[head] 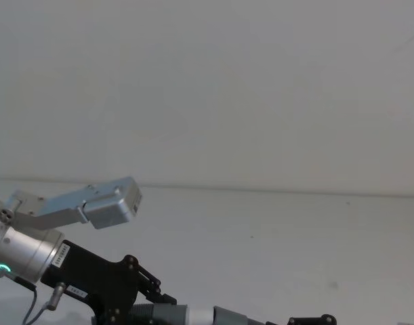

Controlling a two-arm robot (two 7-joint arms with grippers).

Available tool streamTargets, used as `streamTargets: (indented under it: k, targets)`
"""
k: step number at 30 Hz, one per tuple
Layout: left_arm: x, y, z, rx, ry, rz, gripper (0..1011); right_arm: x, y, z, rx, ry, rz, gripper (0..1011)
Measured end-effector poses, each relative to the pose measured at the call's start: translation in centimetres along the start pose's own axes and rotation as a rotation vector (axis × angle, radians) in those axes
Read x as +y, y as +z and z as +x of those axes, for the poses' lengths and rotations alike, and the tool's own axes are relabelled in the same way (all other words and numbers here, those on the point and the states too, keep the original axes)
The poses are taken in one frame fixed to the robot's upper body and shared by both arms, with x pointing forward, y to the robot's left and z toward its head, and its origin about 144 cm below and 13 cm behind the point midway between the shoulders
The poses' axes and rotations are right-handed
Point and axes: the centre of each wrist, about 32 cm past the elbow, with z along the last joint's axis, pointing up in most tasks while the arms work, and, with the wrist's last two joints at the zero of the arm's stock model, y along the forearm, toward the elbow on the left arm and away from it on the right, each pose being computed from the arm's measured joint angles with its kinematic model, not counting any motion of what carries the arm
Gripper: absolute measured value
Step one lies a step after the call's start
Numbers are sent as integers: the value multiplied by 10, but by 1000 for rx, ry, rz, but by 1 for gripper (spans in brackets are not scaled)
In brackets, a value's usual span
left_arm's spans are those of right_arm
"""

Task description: Use both hands to pick up one end of the pipe from the table, align the ends, and insert them.

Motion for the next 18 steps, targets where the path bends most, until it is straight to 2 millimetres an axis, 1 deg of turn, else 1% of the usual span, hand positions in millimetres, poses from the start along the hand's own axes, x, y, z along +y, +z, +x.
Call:
streamTargets:
  k: [18]
  targets:
    - [1,0,-1,4,-1,4,325,-1,0,0,-13,4,2,230]
